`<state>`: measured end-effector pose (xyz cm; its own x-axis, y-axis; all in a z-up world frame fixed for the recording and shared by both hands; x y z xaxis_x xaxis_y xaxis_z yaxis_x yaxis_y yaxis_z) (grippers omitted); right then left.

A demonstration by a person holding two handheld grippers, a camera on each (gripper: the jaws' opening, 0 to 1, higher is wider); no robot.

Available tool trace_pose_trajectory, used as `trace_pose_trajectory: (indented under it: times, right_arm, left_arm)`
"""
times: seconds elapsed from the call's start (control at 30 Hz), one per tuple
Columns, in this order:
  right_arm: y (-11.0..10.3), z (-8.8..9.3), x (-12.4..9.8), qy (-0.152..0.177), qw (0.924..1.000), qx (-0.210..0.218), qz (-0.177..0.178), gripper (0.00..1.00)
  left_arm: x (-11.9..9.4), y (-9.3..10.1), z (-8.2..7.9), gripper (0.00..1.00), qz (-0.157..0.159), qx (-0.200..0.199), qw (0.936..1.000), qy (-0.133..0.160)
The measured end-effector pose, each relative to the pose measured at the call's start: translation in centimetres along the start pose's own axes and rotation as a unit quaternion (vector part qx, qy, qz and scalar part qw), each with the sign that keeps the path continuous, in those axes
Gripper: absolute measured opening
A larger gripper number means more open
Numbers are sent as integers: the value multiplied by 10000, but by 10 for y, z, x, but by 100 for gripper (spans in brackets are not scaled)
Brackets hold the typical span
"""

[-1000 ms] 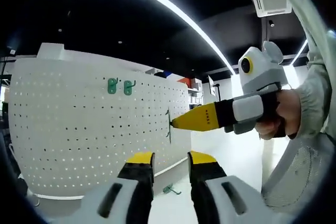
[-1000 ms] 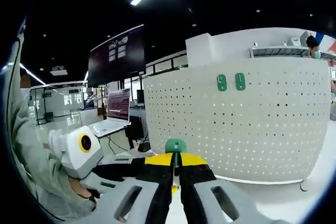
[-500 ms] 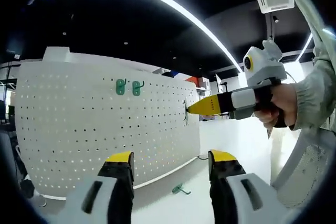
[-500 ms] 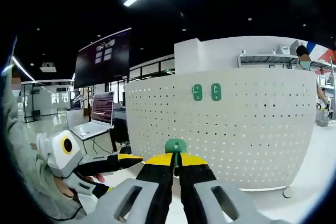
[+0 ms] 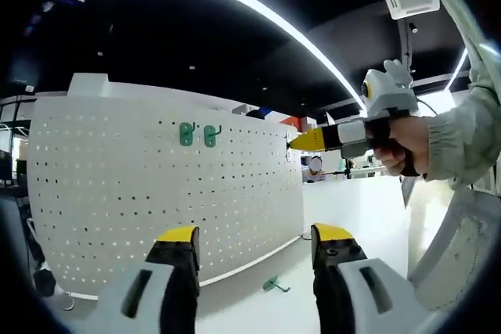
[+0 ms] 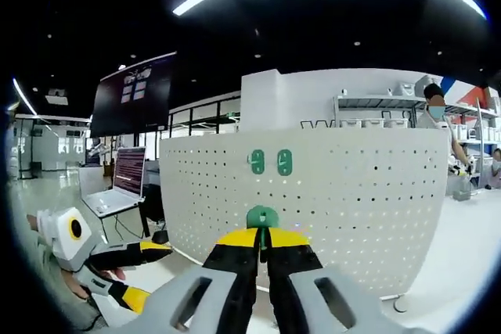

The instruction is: Insert the hook assembly into the mounting plate slot until the hook locks in place.

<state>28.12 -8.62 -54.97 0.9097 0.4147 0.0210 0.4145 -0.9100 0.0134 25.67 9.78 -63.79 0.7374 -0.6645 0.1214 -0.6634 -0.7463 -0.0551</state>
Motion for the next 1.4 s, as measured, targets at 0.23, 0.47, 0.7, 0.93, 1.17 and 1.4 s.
trace_pose_trajectory:
  times: [0.23,0.47,0.7,0.93,1.17,1.4]
  right_arm:
    - [14,-10,6,120,9997,-16,223,1]
    - [24,-19,17,204,9991,-58,364,1]
    - [28,-27,31,262,9987,-168,415,1]
    - [34,-31,48,298,9981,-184,506,0]
    - [43,-32,65,284,9974,-191,628,0]
    - [44,-32,76,296,9970,-89,708,0]
  left_arm:
    - [0,0,-1,59,0,3,10000,20]
    - [0,2,-4,59,49,0,9999,88]
    - [1,3,-6,59,89,-18,9999,134]
    - [2,7,-11,60,195,141,9995,204]
    - [2,12,-17,59,293,192,9988,331]
    - [2,12,-22,60,299,237,9984,410]
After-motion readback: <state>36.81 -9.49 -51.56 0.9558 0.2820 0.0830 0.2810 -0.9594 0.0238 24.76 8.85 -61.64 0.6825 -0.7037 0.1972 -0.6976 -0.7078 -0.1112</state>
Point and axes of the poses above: the point that each gripper's makers call its tool centre point, and the gripper's own axes: x roughly forward along the fingers, y roughly to its right, z roughly out of its underside, the point moved 7 cm from there along -x, roughly backward along the fingers
